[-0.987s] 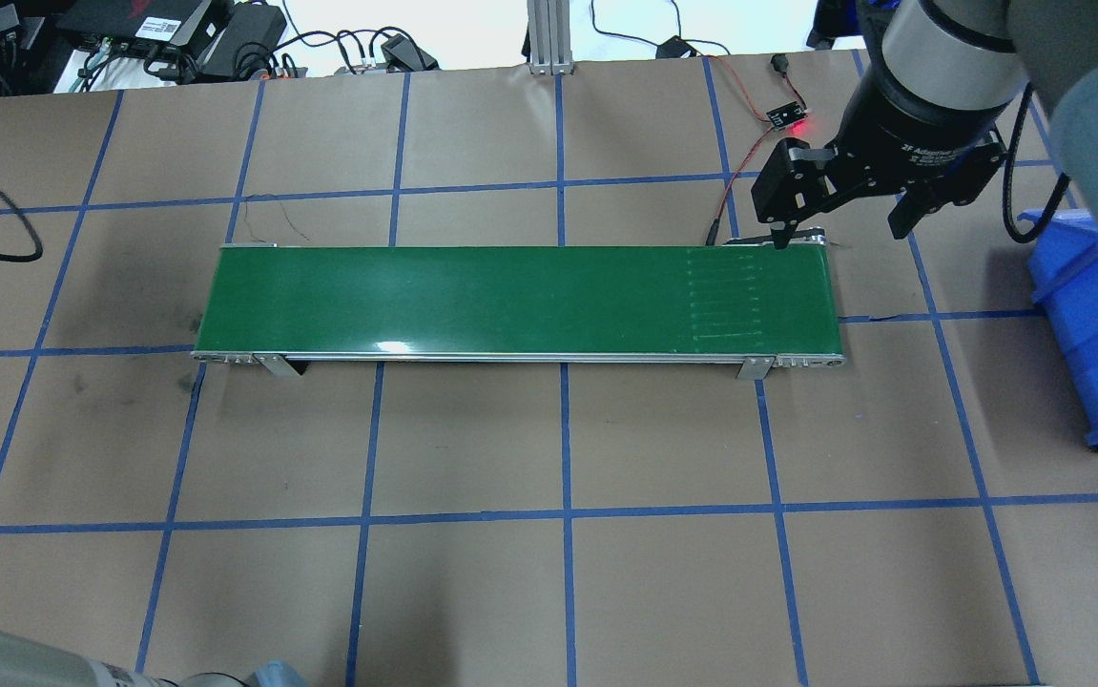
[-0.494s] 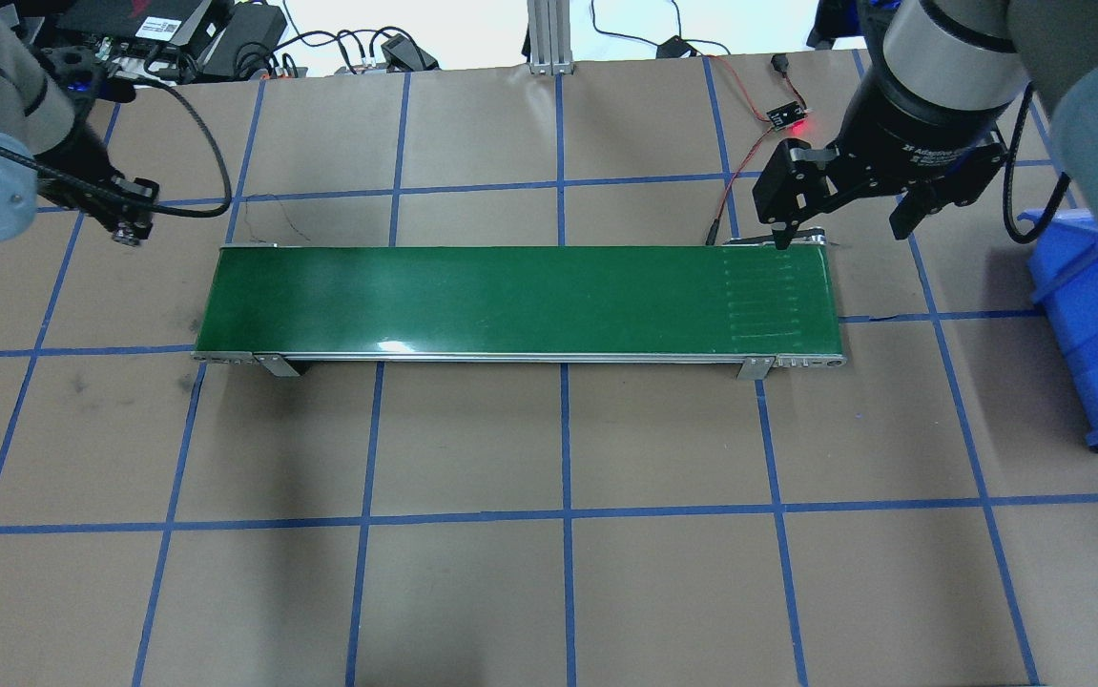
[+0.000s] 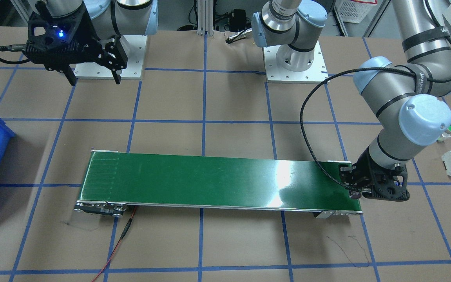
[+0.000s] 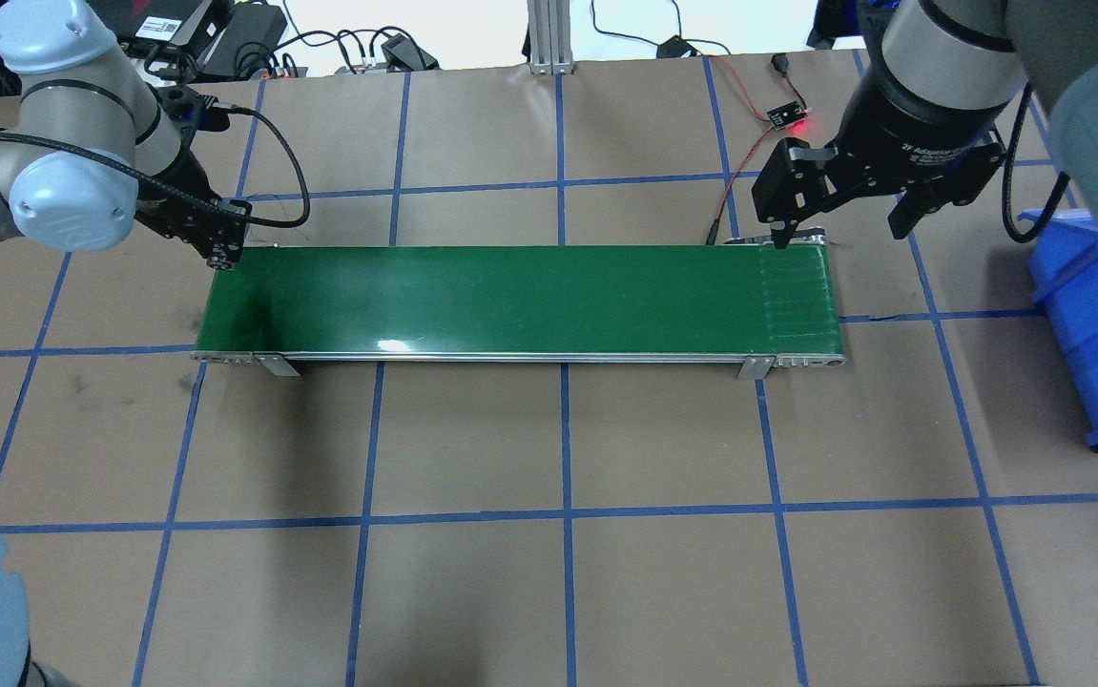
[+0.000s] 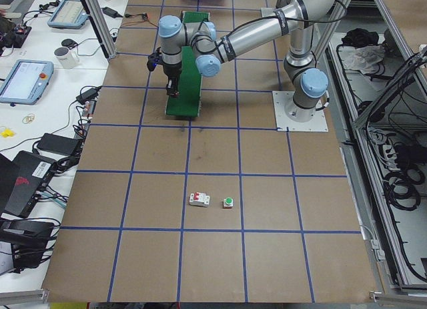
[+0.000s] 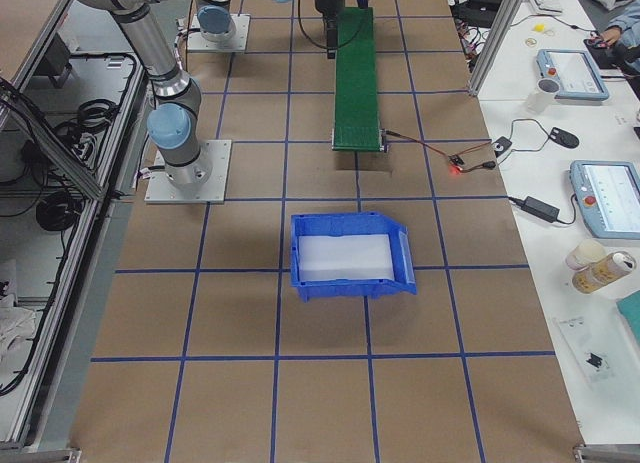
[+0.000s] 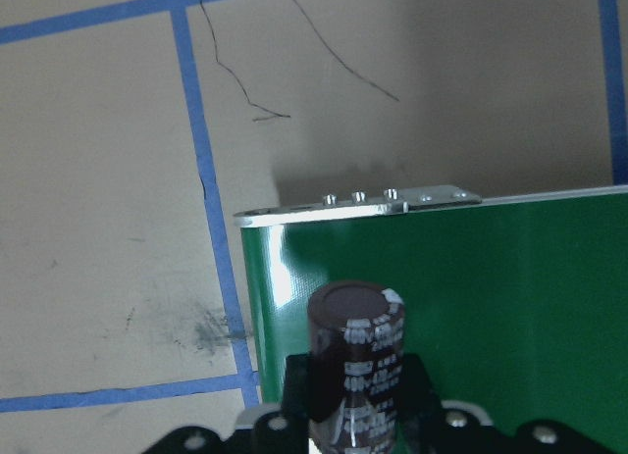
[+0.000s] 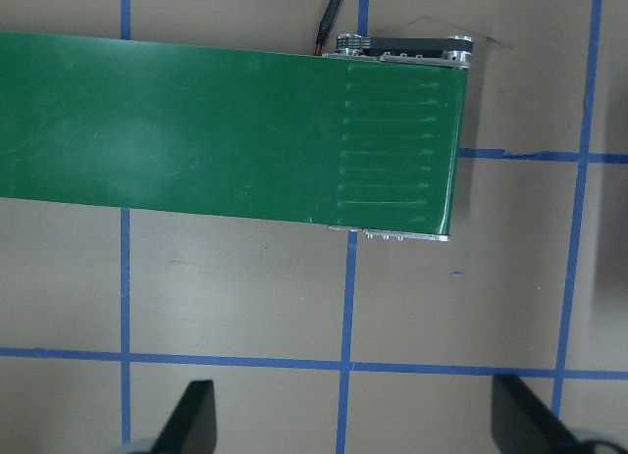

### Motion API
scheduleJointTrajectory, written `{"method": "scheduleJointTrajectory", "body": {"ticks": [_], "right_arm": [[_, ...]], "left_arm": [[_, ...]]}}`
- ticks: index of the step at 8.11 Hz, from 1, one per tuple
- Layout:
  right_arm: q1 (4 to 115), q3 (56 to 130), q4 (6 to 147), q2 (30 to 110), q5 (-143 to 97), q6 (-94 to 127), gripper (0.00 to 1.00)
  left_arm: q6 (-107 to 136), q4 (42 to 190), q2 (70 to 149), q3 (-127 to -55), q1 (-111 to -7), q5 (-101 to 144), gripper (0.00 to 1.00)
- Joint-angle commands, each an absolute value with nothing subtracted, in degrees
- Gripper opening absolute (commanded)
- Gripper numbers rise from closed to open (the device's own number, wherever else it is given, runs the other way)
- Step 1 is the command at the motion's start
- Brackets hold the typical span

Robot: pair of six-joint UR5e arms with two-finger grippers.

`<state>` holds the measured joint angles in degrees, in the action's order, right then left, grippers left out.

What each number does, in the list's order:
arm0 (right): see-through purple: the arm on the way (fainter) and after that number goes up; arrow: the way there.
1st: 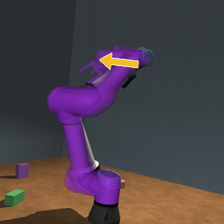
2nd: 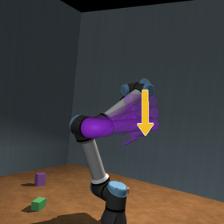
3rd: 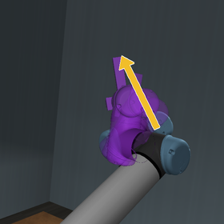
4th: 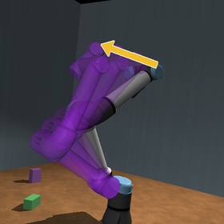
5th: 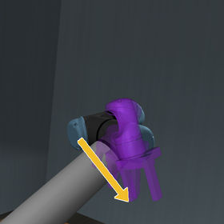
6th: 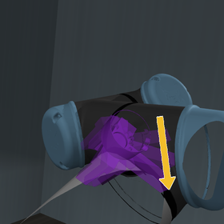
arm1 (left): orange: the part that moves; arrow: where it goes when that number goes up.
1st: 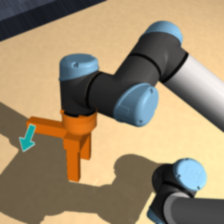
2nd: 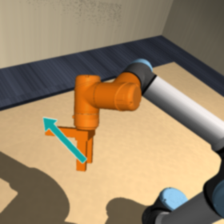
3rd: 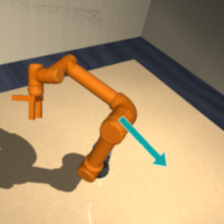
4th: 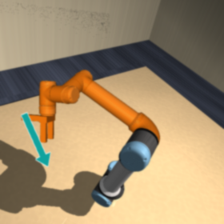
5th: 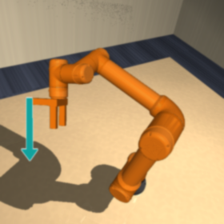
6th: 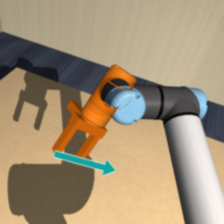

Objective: Move capacitor from left to right
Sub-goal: 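Carry the capacitor over the belt's near end with the left gripper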

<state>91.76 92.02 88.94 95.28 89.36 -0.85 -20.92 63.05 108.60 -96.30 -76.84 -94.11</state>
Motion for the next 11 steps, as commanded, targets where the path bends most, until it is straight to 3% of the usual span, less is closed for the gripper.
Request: {"method": "scheduleJointTrajectory", "body": {"ticks": [1,3,4,5,11], "right_arm": [[91.85,92.02,88.95,95.27,89.21,-0.88,1.00],[91.85,92.02,89.03,95.36,89.12,-0.79,1.00],[91.85,92.02,88.95,95.36,89.03,-0.79,1.00],[91.85,92.02,88.95,95.36,89.29,-0.79,1.00],[91.41,91.14,90.78,94.75,89.38,-2.46,1.00]], "left_arm": [[-18.04,62.93,112.75,-96.33,-76.90,-94.13,0.00],[-12.77,63.02,113.38,-96.42,-76.90,-93.69,0.00],[-12.40,63.02,113.29,-96.24,-76.90,-93.95,0.18],[-9.09,63.19,112.86,-96.24,-76.90,-94.04,0.99],[-2.81,78.89,96.97,-95.71,-80.42,-93.43,1.00]]}}
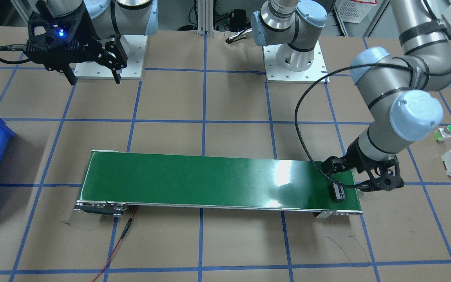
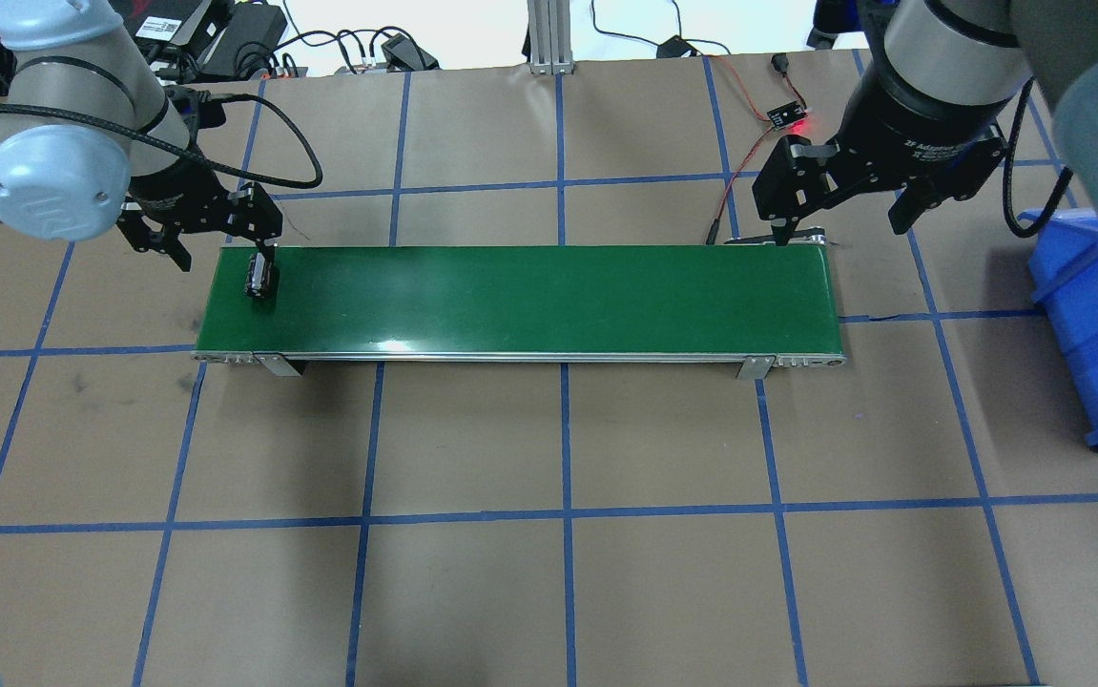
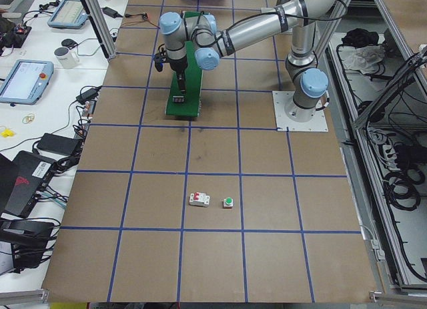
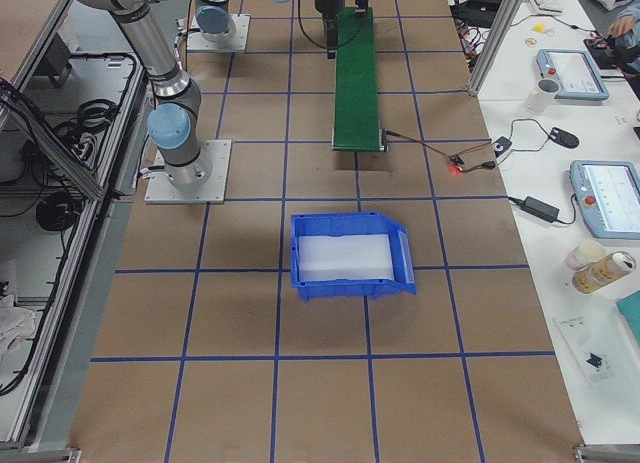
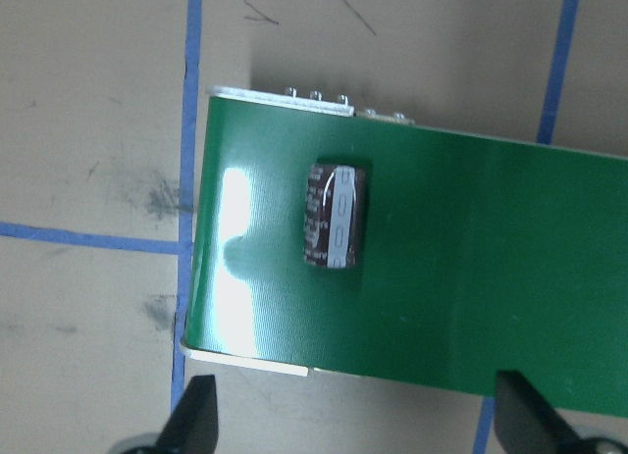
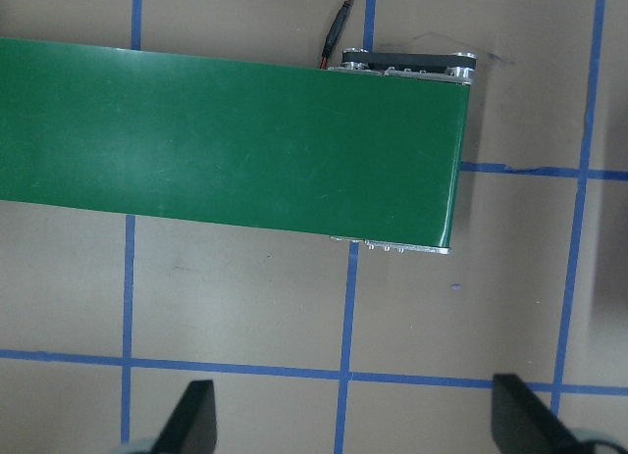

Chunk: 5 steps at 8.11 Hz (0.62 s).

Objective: Move capacitor from left to right
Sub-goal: 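Open the left gripper to set the capacitor upright on the belt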

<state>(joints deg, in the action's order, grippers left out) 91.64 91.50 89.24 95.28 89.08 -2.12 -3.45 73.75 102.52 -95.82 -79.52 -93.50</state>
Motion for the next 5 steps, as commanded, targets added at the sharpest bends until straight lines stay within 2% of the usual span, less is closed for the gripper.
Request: {"method": "scheduleJointTrajectory", "body": {"ticks": [1,3,5], "right_arm": [[91.23,91.23,90.96,94.49,88.86,-2.20,1.00],[90.01,91.23,94.98,91.69,89.12,-1.93,1.00],[88.60,91.40,98.41,87.21,88.85,-1.76,1.00]], "left_arm": [[-2.90,81.36,94.77,-95.71,-80.51,-93.51,1.00],[-2.90,84.10,90.37,-95.71,-80.51,-93.69,1.00],[-3.34,84.55,90.53,-95.80,-80.16,-93.26,1.00]]}}
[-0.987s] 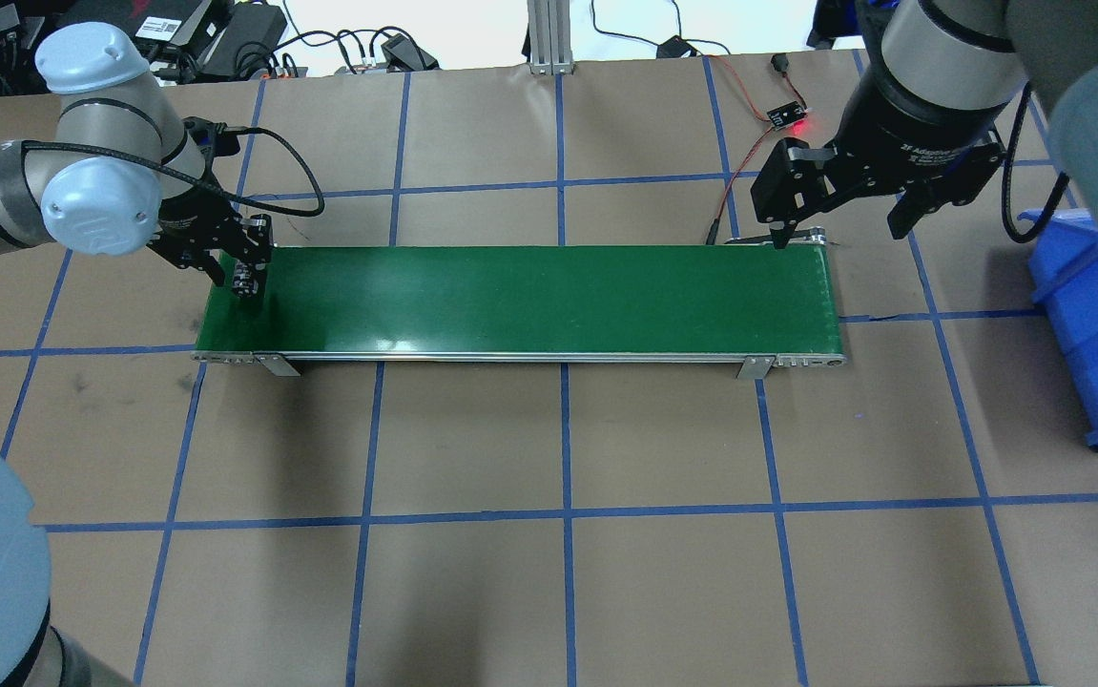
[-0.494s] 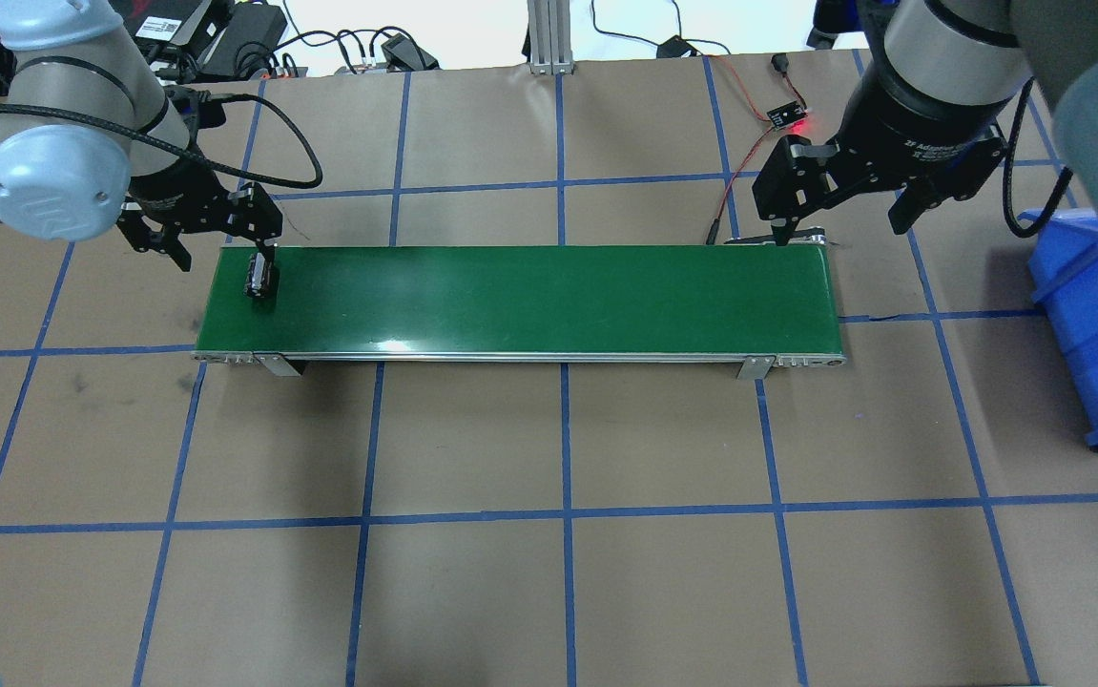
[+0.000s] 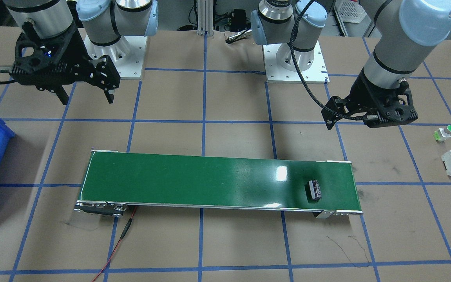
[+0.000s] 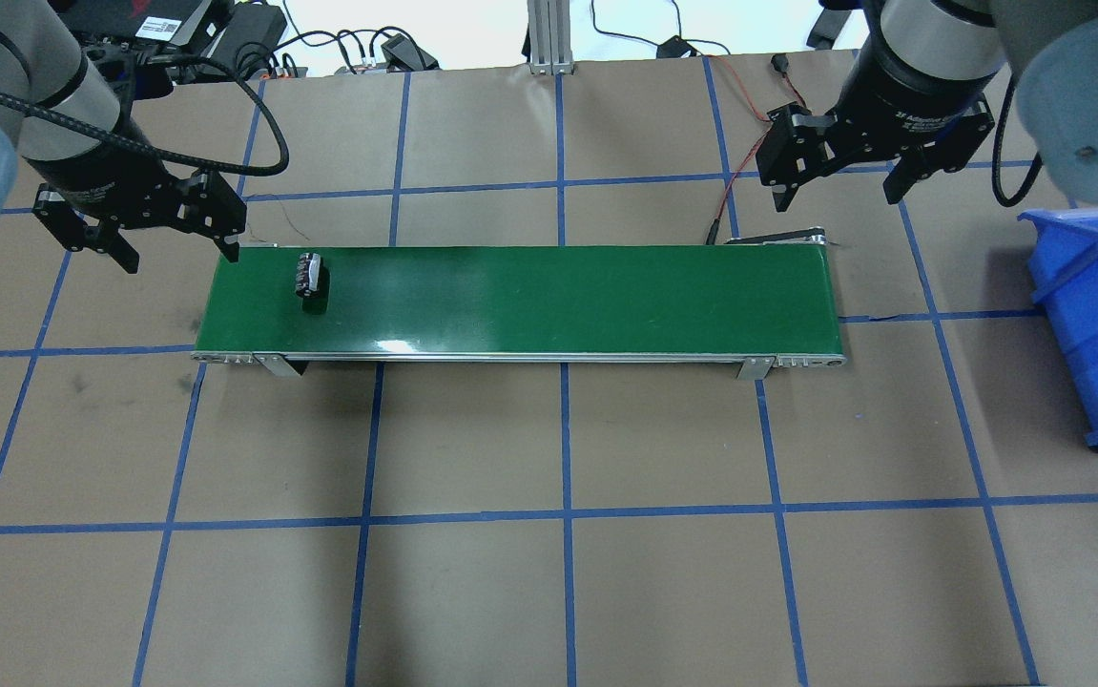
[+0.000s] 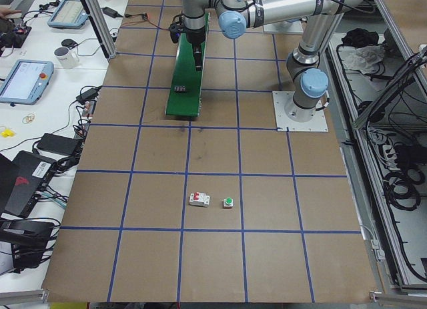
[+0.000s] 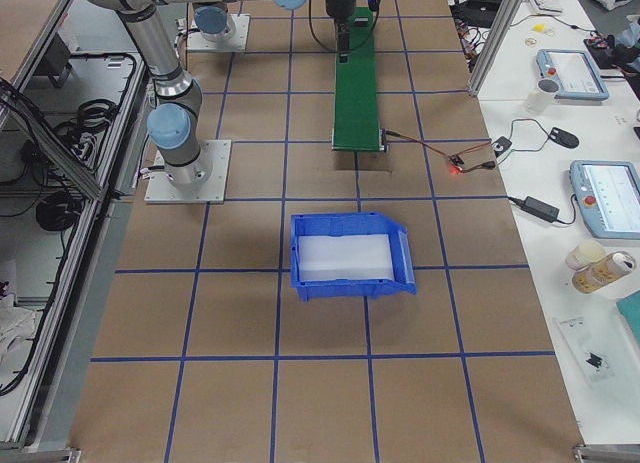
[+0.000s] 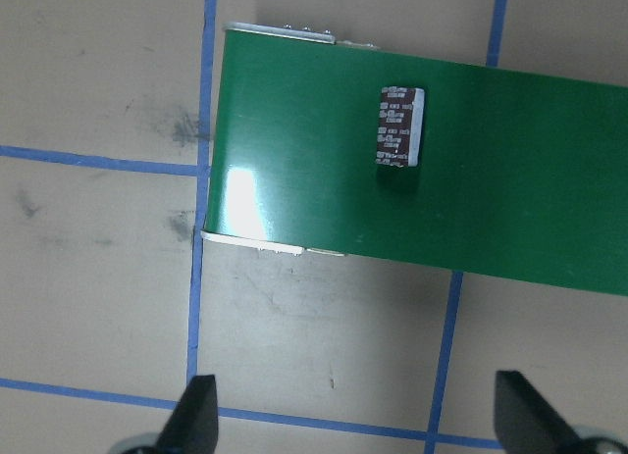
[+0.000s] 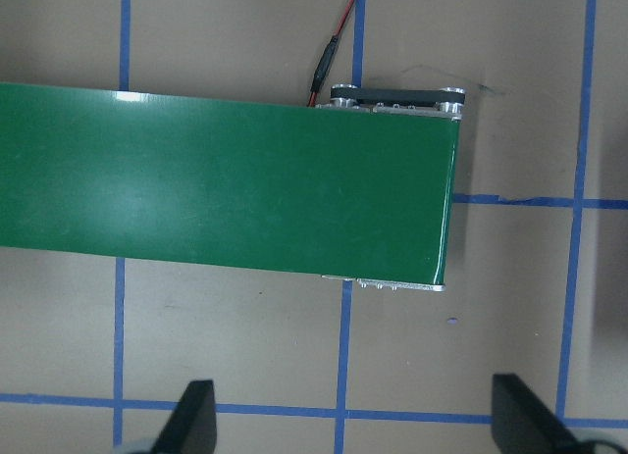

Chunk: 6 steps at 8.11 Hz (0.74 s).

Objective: Move capacitor from left to right
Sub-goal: 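Hold the left gripper still while the belt carries the capacitor toward the right gripper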

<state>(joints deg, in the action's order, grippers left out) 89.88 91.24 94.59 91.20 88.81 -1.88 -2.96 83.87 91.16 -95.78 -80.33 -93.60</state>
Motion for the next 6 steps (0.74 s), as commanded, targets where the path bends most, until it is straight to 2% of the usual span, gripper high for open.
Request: {"method": "scheduleJointTrajectory", "body": {"ticks": [1,4,6], "right_arm": [[88.59,91.58,102.18,84.06,88.68,-1.58,1.00],[88.07,91.67,112.28,77.81,88.42,-1.50,1.00],[87.19,92.28,113.73,75.77,85.37,-1.58,1.00]], "left_arm": [[-3.43,84.03,90.70,-95.97,-80.24,-93.25,1.00],[-4.04,83.67,90.97,-96.24,-80.16,-94.39,1.00],[-4.83,83.58,91.14,-96.24,-80.07,-94.22,1.00]]}}
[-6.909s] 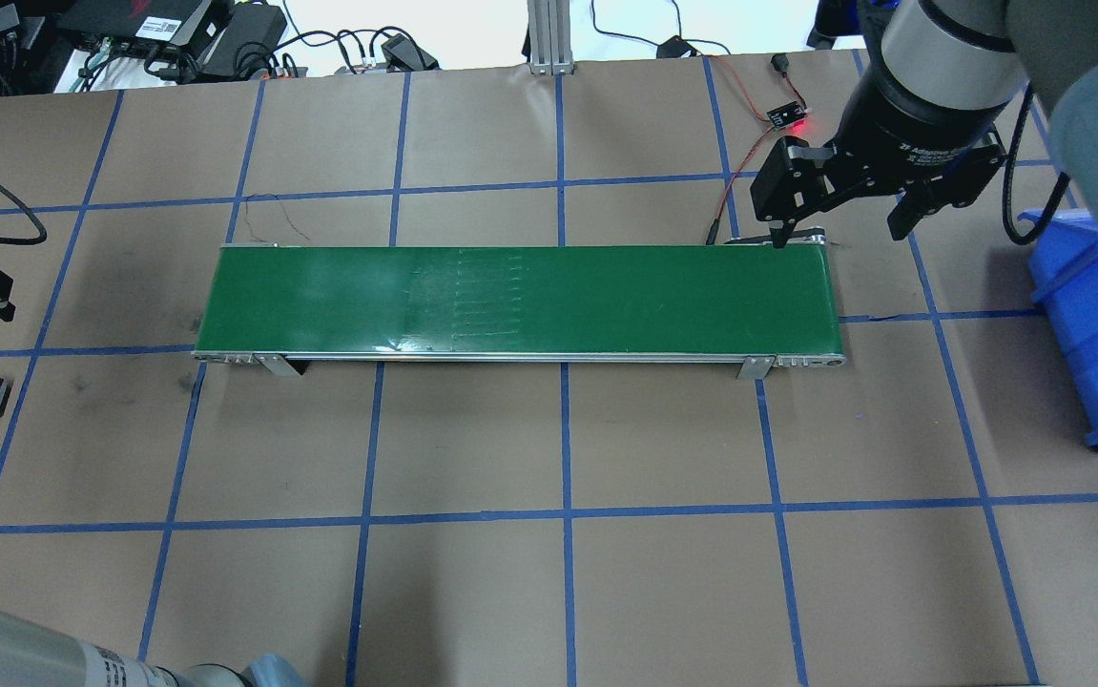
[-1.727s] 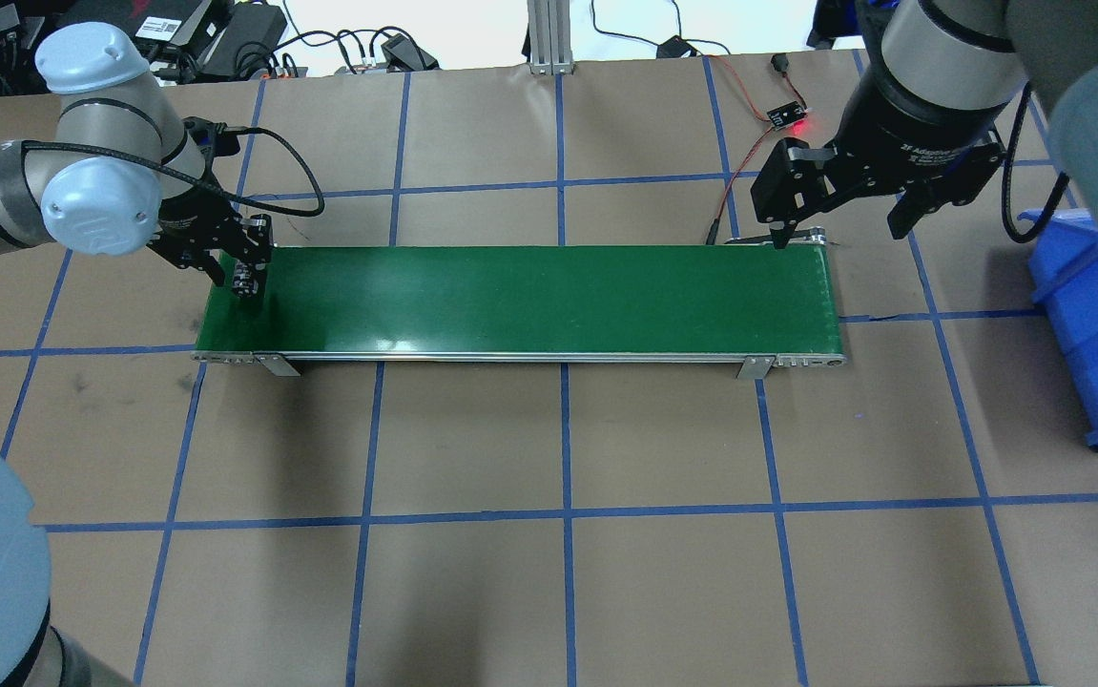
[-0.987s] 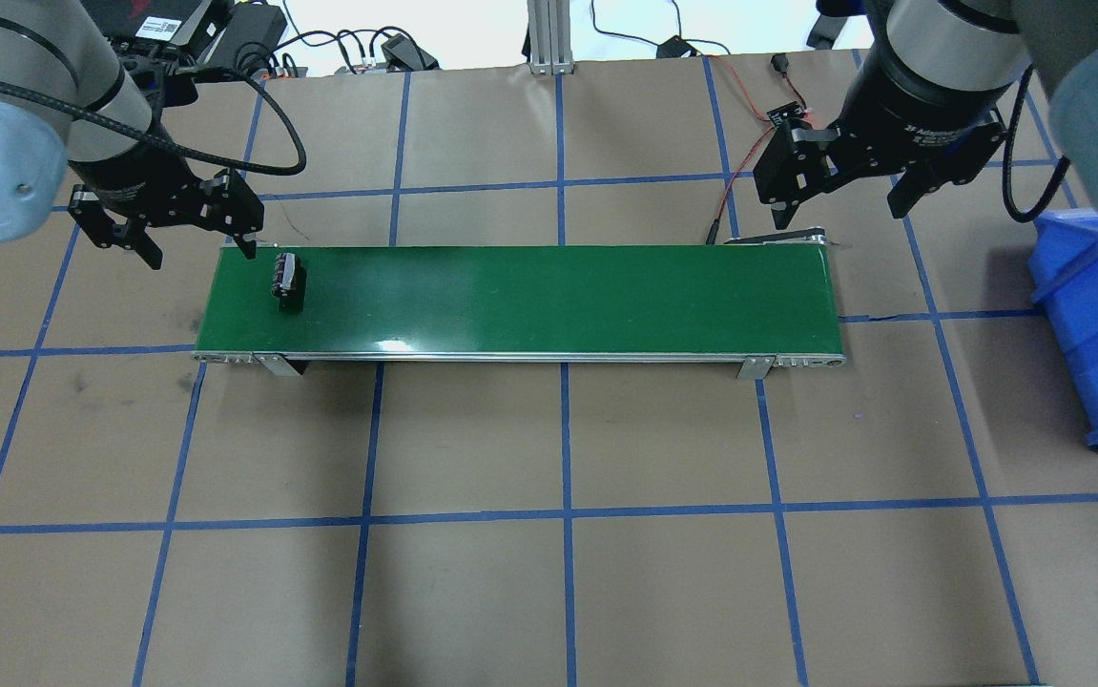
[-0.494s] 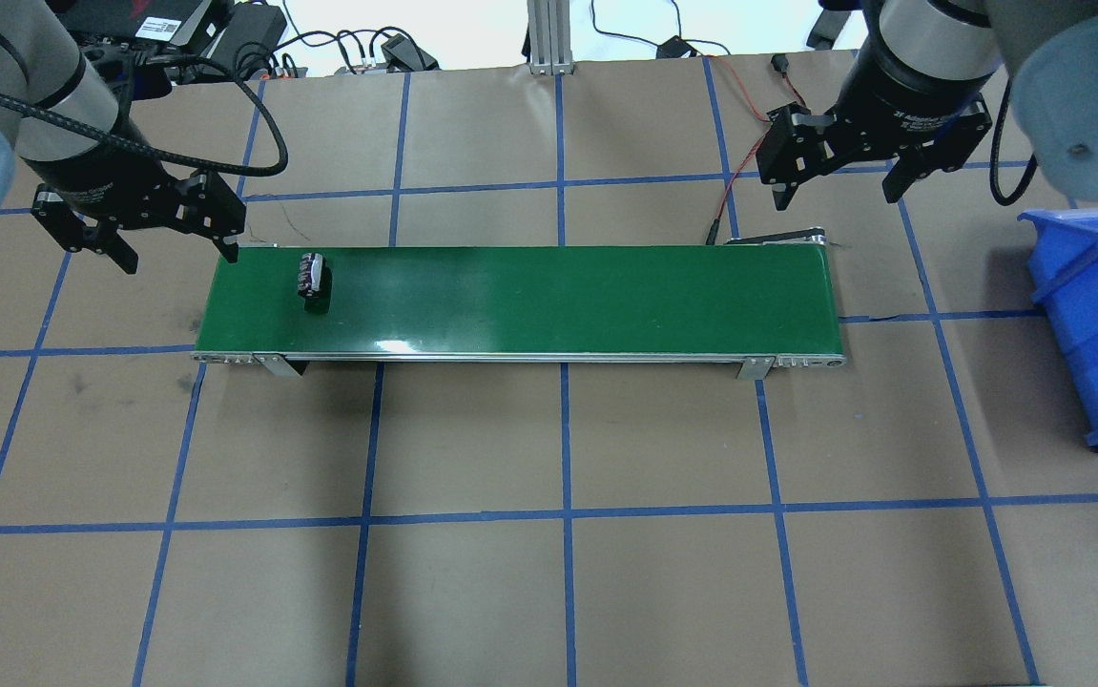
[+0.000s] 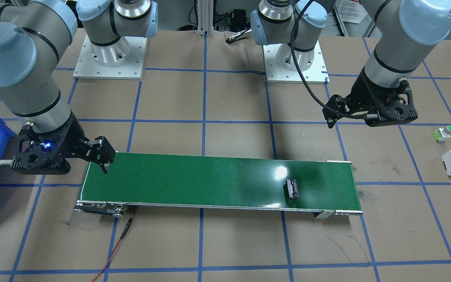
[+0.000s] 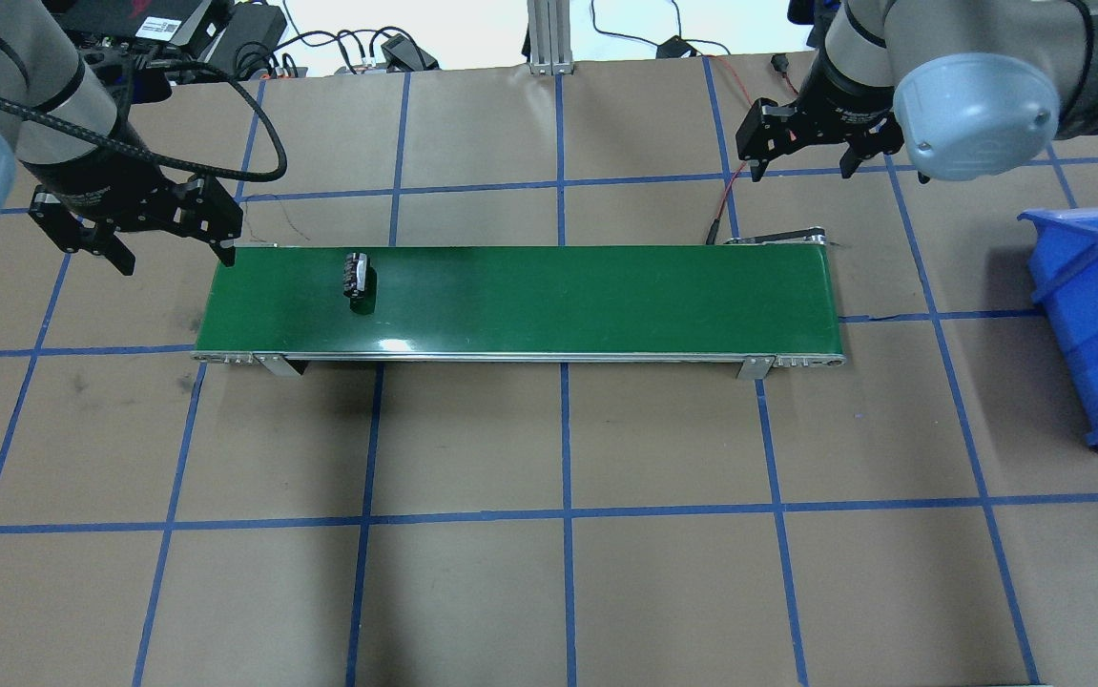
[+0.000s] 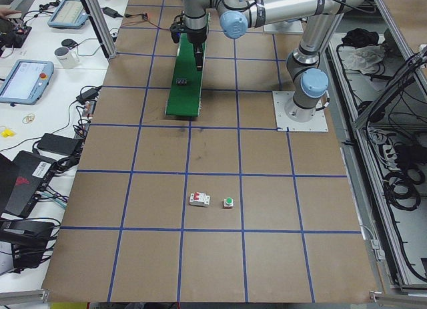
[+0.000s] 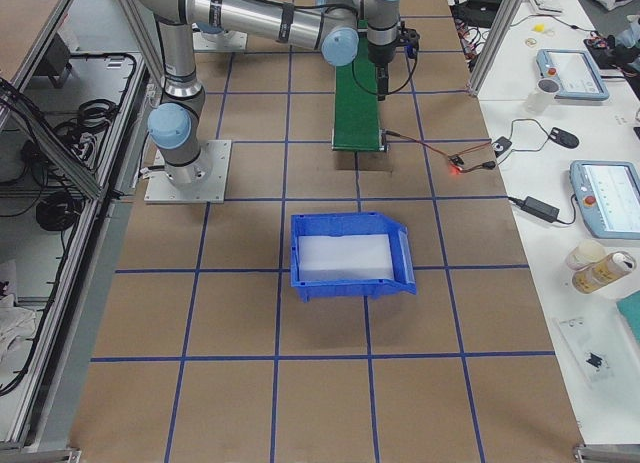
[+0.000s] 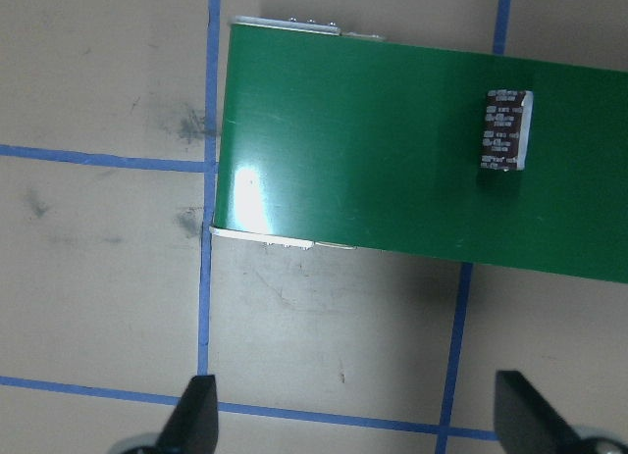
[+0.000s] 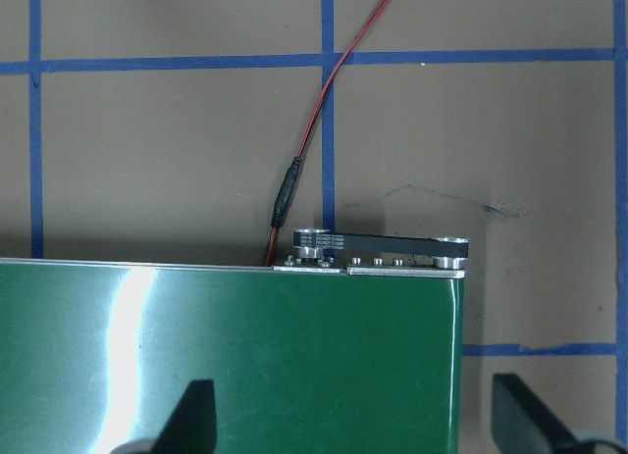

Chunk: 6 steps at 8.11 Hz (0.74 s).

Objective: Move capacitor from left to right
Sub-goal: 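Hold the left gripper still while the belt carries the capacitor toward the right gripper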

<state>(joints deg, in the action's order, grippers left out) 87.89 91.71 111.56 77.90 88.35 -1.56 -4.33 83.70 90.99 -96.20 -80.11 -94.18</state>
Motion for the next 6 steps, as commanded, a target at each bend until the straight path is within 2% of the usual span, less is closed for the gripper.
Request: {"method": "scheduleJointTrajectory", "body": {"ticks": [1,4,6], "right_arm": [[86.23,92.81,114.25,75.50,77.42,-1.84,1.00],[84.73,98.33,116.89,74.71,74.79,-2.55,1.00],[84.73,98.61,117.42,74.71,75.06,-2.90,1.00]], "left_arm": [[-4.92,83.67,91.14,-96.24,-80.07,-94.22,1.00],[-4.83,83.67,91.23,-96.15,-80.07,-94.39,1.00],[-4.92,83.67,91.23,-96.33,-80.07,-94.31,1.00]]}}
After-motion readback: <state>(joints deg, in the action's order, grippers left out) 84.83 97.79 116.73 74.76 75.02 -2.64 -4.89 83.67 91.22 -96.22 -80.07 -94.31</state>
